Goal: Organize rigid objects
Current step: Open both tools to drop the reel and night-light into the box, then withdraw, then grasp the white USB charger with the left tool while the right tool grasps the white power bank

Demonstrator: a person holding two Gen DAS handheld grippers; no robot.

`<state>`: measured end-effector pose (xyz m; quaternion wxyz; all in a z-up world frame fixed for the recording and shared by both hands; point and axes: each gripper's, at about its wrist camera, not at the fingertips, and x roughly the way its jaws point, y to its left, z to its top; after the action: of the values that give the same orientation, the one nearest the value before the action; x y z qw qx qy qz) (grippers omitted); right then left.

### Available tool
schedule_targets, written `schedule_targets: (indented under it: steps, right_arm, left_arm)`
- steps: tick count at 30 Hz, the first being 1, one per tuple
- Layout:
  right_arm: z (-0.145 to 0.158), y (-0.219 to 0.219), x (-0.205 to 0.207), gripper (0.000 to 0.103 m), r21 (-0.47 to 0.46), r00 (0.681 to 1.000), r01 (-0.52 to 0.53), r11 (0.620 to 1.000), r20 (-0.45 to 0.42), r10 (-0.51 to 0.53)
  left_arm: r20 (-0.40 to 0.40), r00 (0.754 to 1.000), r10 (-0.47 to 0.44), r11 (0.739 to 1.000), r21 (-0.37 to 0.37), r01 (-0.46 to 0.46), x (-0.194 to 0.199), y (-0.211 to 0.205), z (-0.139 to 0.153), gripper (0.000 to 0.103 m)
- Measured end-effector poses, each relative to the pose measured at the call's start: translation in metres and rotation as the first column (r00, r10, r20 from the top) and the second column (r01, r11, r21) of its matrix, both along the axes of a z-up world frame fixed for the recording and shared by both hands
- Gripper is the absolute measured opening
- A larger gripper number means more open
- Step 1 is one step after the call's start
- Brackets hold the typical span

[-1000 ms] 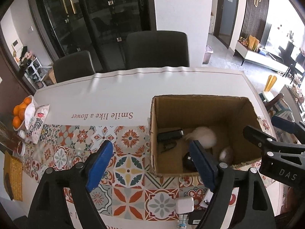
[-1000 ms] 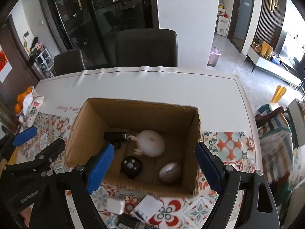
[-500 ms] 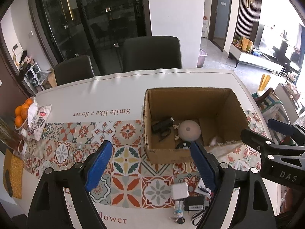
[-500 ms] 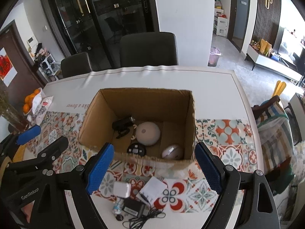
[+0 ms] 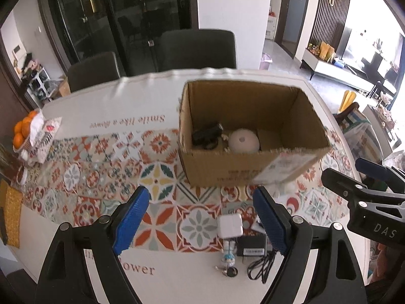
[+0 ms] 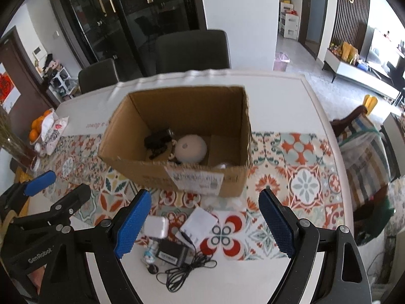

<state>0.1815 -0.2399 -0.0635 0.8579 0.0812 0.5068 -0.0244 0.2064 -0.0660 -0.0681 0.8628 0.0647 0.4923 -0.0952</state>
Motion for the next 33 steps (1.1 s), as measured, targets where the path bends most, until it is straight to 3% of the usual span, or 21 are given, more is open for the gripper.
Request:
schedule_targets:
  steps: [12,24,33]
  right_arm:
    - [-0.045,-0.002,-0.014,0.087,0.013,0.994,0.004,1.0,-0.109,-0.003]
    - [-0.084,-0.009,-0.023,0.087,0.027,0.979,0.035,0.999,-0.204,-0.029]
    - [-0.111,-0.016,-0.024,0.087,0.036,0.964,0.06,0.998,-0.262,-0.049]
  left_arm:
    - [-0.107,0.994,-0.021,0.999,0.029,0.024,-0.008,-0.008,-0.044,0.084]
    - [-0.196,0.978,-0.072,0.997,-0.01,0.071,-0.01,-0.023,-0.087,0.084]
    - [-0.256,0.964,-0.074,0.997,0.004,0.078,-0.001,-0.031,-0.119,0.084]
